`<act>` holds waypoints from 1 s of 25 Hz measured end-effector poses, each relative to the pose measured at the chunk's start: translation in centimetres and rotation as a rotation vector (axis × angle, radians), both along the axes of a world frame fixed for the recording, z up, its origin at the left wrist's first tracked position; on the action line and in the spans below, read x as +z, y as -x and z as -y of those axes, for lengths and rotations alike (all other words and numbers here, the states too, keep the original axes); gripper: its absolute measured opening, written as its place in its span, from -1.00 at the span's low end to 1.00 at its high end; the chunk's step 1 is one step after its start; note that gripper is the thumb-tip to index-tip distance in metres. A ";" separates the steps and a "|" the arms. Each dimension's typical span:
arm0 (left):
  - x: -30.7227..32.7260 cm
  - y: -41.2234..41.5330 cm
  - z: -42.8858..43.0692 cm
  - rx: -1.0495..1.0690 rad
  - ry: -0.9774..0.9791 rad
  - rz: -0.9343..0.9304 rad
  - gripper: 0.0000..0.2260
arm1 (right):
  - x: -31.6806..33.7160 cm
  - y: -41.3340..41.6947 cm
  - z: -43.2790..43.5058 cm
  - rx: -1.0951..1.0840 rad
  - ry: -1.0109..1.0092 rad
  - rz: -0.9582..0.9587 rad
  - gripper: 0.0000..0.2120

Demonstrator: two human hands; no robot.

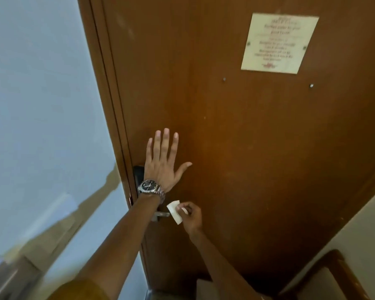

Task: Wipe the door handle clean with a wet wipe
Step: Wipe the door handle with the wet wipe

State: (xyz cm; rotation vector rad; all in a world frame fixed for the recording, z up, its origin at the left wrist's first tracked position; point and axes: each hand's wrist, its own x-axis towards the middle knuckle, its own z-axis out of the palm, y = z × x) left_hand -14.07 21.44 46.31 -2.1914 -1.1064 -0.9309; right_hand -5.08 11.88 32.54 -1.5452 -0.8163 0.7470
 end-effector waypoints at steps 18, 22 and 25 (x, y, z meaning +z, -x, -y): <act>17.2 -3.2 -9.9 -0.138 -0.475 0.039 -0.18 | -3.2 5.1 -3.4 -0.325 0.213 -0.400 -0.81; 16.4 -3.2 -10.1 -0.155 -0.496 0.057 -0.19 | -3.6 7.7 -3.3 -0.475 0.120 -0.687 -0.81; 16.4 -3.0 -9.9 -0.167 -0.499 0.068 -0.20 | -3.5 8.6 -3.4 -0.516 0.098 -0.749 -0.81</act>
